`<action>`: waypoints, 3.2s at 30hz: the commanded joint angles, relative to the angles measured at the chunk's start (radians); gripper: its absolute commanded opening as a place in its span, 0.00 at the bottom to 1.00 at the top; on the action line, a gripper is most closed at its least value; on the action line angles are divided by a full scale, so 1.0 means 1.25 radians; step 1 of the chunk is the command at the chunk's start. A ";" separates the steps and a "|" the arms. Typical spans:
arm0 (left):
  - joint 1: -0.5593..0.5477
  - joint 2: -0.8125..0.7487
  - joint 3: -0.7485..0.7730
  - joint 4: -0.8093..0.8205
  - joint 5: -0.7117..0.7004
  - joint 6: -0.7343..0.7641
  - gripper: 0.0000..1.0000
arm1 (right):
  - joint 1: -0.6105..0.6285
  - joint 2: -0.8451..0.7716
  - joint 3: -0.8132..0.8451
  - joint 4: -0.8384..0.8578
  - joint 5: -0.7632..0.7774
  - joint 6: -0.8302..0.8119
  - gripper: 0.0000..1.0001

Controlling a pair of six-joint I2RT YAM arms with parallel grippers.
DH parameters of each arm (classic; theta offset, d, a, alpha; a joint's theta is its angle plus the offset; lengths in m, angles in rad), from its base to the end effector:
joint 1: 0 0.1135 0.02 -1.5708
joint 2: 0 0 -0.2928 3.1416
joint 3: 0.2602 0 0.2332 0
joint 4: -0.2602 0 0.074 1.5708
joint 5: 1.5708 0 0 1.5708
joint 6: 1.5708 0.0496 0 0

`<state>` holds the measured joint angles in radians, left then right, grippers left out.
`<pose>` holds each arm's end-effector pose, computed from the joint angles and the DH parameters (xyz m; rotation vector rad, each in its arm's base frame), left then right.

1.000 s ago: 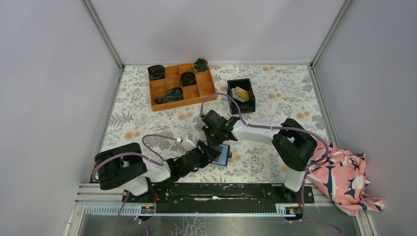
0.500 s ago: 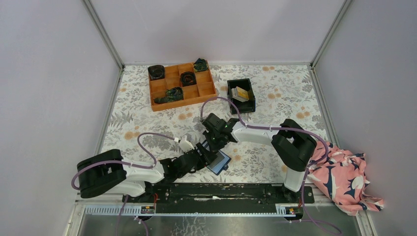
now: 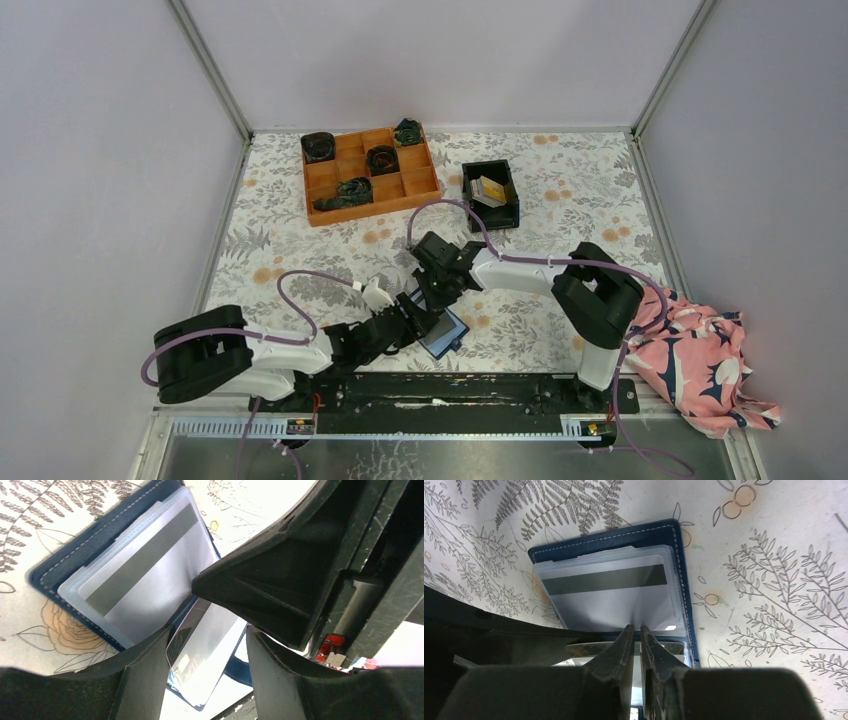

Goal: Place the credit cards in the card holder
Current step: Insert the credit card into the card holder, then adjust the card holder at the center of the board.

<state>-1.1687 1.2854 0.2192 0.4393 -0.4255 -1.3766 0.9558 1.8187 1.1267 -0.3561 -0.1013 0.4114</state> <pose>0.0954 -0.1719 0.1563 -0.4907 2.2605 -0.9759 0.2066 0.3012 0.1929 -0.7731 2.6316 0.5711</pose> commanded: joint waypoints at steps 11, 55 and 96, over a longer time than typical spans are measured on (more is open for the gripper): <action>-0.012 0.002 -0.047 -0.276 -0.095 0.011 0.53 | 0.022 -0.066 -0.013 -0.097 -0.051 -0.005 0.16; -0.192 0.307 0.083 -0.294 -0.193 -0.257 0.20 | 0.149 -0.510 -0.493 0.037 0.187 0.368 0.13; -0.252 0.057 0.139 -0.614 -0.419 -0.380 0.57 | -0.031 -0.286 -0.393 0.133 0.193 0.195 0.13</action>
<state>-1.4784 1.3956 0.4015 -0.0280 -0.8806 -1.8519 0.9318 1.4223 0.6331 -0.1520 0.1131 0.7029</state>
